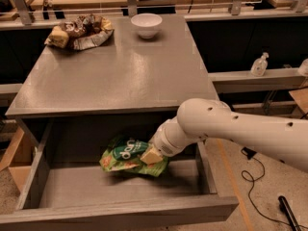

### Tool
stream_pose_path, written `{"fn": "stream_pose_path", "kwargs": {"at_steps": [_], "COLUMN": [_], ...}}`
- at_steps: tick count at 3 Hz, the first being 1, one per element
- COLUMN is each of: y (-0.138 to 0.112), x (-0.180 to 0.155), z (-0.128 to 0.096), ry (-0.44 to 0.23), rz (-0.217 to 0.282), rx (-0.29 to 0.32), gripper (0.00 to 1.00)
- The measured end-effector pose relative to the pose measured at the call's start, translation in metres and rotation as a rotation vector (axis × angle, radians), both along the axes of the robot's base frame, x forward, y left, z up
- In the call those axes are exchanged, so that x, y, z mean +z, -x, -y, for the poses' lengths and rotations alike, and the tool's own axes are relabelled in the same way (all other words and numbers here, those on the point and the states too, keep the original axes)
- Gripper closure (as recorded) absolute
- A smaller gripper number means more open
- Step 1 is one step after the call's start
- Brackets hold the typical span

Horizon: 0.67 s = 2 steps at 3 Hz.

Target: Place green rice chip bag into top drawer

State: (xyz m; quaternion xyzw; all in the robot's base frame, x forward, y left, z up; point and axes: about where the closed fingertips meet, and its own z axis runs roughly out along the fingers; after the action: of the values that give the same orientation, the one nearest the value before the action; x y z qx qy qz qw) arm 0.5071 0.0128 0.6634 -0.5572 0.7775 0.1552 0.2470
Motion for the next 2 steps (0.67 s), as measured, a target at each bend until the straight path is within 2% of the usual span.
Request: {"fn": "stream_pose_path", "kwargs": {"at_steps": [2], "y": [0.0045], "x": [0.0052], "z": [-0.0017], "ry": [-0.003], "rz": [0.001], "rx": [0.02], "gripper": [0.12]}}
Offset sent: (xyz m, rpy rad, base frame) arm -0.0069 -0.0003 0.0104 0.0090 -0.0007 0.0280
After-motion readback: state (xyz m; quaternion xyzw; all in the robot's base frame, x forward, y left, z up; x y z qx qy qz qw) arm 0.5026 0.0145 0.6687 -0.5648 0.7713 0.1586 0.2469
